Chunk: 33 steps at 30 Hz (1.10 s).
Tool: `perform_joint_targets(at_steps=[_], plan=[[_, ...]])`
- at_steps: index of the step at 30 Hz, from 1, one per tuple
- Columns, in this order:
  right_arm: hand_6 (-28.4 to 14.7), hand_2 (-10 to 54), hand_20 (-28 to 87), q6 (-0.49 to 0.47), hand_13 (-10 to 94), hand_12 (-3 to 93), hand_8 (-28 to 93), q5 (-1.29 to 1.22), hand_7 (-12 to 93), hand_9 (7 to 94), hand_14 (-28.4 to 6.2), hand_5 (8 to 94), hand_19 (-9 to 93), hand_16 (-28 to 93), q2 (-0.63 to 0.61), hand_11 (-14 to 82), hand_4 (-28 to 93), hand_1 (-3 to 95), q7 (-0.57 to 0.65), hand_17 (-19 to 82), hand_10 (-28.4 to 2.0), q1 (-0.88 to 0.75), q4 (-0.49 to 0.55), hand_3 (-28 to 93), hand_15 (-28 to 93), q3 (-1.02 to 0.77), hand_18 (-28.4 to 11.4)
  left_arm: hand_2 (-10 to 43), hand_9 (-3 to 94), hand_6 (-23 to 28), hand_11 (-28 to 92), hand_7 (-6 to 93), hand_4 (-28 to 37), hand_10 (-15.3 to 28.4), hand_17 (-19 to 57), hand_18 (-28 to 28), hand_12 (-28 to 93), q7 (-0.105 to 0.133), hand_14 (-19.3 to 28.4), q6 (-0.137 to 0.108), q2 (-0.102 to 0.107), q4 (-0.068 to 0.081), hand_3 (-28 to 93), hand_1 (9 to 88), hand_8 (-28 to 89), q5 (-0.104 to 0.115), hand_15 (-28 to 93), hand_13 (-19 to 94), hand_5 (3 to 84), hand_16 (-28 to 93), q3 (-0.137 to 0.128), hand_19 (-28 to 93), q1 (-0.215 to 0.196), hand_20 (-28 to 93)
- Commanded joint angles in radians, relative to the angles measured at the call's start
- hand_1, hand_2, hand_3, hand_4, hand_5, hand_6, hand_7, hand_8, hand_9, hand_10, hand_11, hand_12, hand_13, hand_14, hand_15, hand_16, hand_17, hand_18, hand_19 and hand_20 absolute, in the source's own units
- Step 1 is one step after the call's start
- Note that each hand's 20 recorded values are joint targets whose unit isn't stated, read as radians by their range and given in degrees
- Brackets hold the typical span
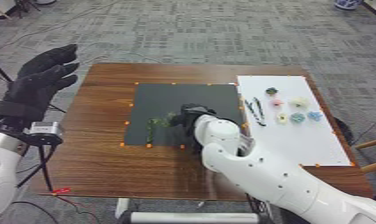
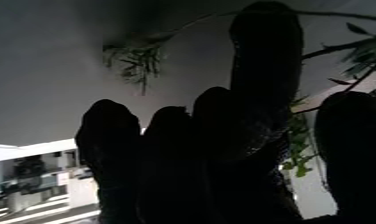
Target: Arrange flowers
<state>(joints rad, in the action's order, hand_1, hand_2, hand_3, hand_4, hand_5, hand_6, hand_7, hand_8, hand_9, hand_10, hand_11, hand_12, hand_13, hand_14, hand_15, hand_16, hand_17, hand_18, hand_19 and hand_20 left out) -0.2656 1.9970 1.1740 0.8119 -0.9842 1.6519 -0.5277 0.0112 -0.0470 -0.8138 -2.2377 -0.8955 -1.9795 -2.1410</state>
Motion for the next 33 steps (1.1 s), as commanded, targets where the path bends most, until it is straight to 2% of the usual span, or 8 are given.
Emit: perform_joint_targets(at_steps=[1,15,17,18,21,28,31,33], plan=[[1.7,9.8,60,-0.001,89,45.2,-4,-0.001,44,93.7,-6.0,90.7,93,40,-0.002,54.7,-27,7.0,-0.004,55,-7.2,-0.026,0.028,80,81,-0.074,-24.2,-8.2,14.6,1.8,20,20.9,-28.1,8.6,-11.2,17.2,19,-0.003,11.6,0.003,-0.011,-0.006,72,25.8,-10,0.003,38,6,22.7,-5,-0.008,38,-0.006,8],[0.7,8.2,60,-0.001,87,46.0,-4,0.005,39,92.5,-6.1,89.4,93,41,0.006,51.7,-28,3.2,-0.004,53,-7.9,-0.044,0.02,70,80,-0.052,-24.1,-7.2,14.5,1.9,20,20.7,-27.5,8.8,-11.3,17.3,19,-0.001,11.6,-0.002,-0.014,-0.008,72,26.1,-10,0.006,38,5,22.7,-5,-0.005,39,-0.006,8],[0.6,13.6,60,0.047,87,45.9,-4,0.018,39,92.3,-6.2,89.4,93,41,0.005,51.6,-28,1.6,-0.011,53,-8.0,-0.045,0.01,72,79,-0.036,-24.2,-7.2,14.5,1.9,20,20.7,-27.5,8.9,-11.3,17.3,19,-0.003,11.7,-0.004,-0.01,-0.005,72,26.1,-10,0.007,38,5,22.7,-5,0.002,39,0.002,8],[0.6,14.4,59,0.028,86,45.6,-4,0.033,39,92.1,-6.3,89.2,93,41,0.004,51.7,-27,9.1,-0.017,52,-8.1,-0.046,0.008,79,80,-0.036,-24.1,-7.2,14.5,1.9,20,20.8,-27.5,8.9,-11.3,17.4,19,-0.004,11.7,-0.002,-0.011,-0.005,72,26.1,-10,0.005,38,5,22.8,-5,0.002,39,0.002,8],[0.8,12.8,59,0.082,86,45.5,-4,0.033,40,91.7,-6.3,88.8,93,41,0.001,52.0,-23,14.7,-0.02,52,-7.9,-0.045,0.001,85,80,-0.025,-23.7,-7.0,14.6,2.0,20,20.7,-27.5,8.9,-11.3,17.4,19,-0.001,11.7,-0.004,-0.011,-0.004,72,26.1,-10,0.007,38,6,22.9,-5,0.0,39,0.002,8],[0.8,12.1,58,0.137,86,45.2,-5,0.05,40,91.7,-6.4,88.5,93,40,-0.064,52.3,-26,10.2,-0.049,52,-8.0,-0.043,0.069,80,80,-0.037,-23.7,-6.6,14.6,1.9,20,20.8,-27.3,8.9,-11.3,17.4,19,-0.001,11.7,-0.007,-0.014,-0.007,71,26.2,-10,0.008,38,5,22.9,-5,0.0,39,0.003,8],[-0.4,11.8,56,0.129,80,46.8,-6,0.075,41,86.3,-8.8,83.1,93,41,-0.156,54.6,-23,12.3,-0.114,45,-10.0,-0.068,0.16,83,81,-0.078,-24.3,-6.4,14.6,2.0,20,20.7,-27.0,8.8,-11.3,17.4,19,0.0,11.6,-0.004,-0.014,-0.008,71,26.2,-10,0.006,38,5,22.8,-5,-0.004,39,0.001,8],[-1.5,13.1,51,0.196,74,47.8,-8,0.09,40,76.1,-10.3,73.8,93,40,-0.23,56.9,-18,16.0,-0.136,38,-12.5,-0.07,0.209,87,82,-0.071,-24.2,-6.3,14.5,2.0,20,20.6,-26.9,8.8,-11.4,17.4,19,0.007,11.6,-0.01,-0.02,-0.014,71,26.2,-10,0.008,38,5,22.8,-5,-0.015,39,-0.014,8]])
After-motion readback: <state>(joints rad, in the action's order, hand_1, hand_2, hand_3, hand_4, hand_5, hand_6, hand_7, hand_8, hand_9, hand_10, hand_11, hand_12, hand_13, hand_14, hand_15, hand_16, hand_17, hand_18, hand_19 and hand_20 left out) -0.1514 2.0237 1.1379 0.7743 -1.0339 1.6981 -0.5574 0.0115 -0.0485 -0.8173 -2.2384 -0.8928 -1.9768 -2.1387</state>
